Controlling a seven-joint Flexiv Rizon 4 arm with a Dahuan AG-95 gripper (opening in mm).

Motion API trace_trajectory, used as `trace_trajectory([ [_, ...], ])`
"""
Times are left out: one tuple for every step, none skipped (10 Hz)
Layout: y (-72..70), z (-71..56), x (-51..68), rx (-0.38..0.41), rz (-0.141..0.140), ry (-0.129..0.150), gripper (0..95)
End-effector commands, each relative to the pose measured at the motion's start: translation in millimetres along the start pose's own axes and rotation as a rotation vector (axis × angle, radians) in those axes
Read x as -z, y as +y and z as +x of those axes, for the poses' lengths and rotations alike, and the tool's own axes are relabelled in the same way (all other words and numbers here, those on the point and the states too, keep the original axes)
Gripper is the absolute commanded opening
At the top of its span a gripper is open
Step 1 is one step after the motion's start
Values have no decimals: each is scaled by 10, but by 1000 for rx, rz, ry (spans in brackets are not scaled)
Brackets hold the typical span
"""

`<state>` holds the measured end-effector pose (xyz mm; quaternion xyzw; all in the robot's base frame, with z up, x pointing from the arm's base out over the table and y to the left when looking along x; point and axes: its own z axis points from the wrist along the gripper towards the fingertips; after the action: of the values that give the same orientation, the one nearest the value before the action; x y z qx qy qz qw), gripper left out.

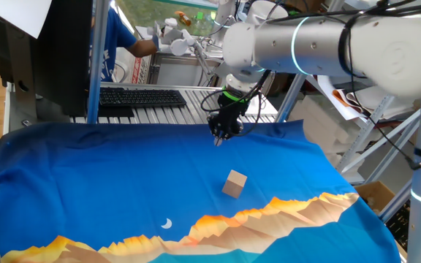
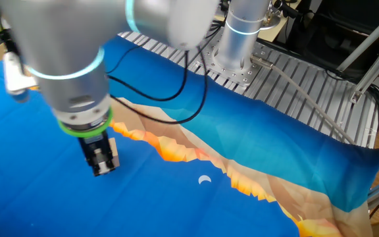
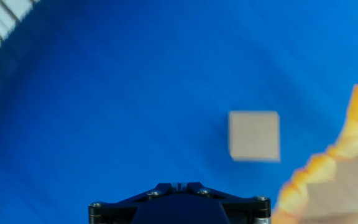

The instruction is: Approach and touch the side of the small block

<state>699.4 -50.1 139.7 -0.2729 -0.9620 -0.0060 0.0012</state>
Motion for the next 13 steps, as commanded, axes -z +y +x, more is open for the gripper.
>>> trace_trajectory([
  [-86,5,-82,10,-13,2,0],
  [-125,13,-156,18,-16,-2,0],
  [-145,25,-206,24,-19,-9,0],
  [-154,44,-235,27,-19,-11,0],
  [-161,57,-248,30,-18,-10,0],
  [-179,76,-269,30,-15,-6,0],
  [-199,89,-295,32,-14,-5,0],
  [-218,92,-330,38,-13,-6,0],
  [-246,86,-369,48,-11,-8,0],
  [-272,82,-393,55,-11,-9,0],
  [-329,89,-436,65,-13,-7,0],
  [-372,105,-475,68,-11,-5,0],
  [-408,123,-517,70,-13,-7,0],
])
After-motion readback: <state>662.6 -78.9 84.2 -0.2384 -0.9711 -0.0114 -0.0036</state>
